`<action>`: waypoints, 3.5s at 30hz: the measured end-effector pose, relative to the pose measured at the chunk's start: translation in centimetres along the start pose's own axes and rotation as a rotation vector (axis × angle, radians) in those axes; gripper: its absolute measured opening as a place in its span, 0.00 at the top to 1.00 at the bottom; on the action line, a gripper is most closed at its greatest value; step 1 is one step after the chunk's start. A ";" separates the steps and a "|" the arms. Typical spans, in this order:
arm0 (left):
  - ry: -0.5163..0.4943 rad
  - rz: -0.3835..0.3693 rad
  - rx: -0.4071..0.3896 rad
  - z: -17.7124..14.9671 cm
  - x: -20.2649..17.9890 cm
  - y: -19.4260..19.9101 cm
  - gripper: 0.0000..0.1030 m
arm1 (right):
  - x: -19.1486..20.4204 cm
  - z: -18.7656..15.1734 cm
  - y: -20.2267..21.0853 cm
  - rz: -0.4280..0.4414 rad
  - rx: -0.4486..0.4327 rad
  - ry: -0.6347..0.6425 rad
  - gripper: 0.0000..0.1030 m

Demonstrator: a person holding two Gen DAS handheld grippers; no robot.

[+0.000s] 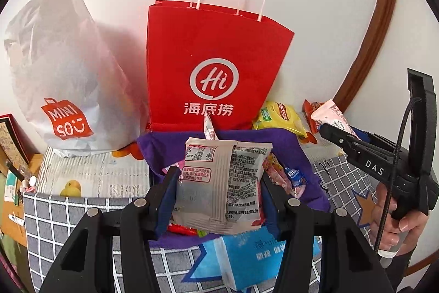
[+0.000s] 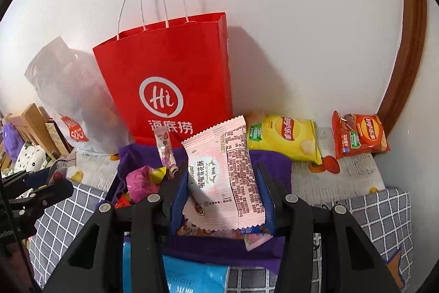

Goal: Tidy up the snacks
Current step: 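Carry the pink biscuit pack and white sachet up over the purple towel, then open both tools to release the packs onto the purple towel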

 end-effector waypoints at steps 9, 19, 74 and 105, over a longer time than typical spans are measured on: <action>0.024 -0.004 0.002 1.2 1.3 -1.6 0.49 | -0.9 0.7 -1.7 -0.018 0.014 0.006 0.55; 0.045 -0.043 0.042 1.5 1.2 -5.2 0.49 | -3.1 -0.2 -4.9 -0.043 0.077 -0.012 0.55; -0.018 -0.150 0.274 -0.9 -3.3 -15.3 0.47 | -4.8 -5.2 -13.5 -0.084 0.334 0.017 0.54; -0.011 -0.140 0.273 -0.5 -3.3 -14.8 0.36 | -4.3 -4.9 -12.5 -0.077 0.336 0.025 0.39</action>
Point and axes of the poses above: each gripper's, at about its wrist camera, not at the fingertips, and y roughly against the way its jaws point, x to its left, z to its top, the point moved 5 cm from there along -y, roughly the way its jaws point, and after that the axes turned 14 degrees about -y, right-handed, at the moved point
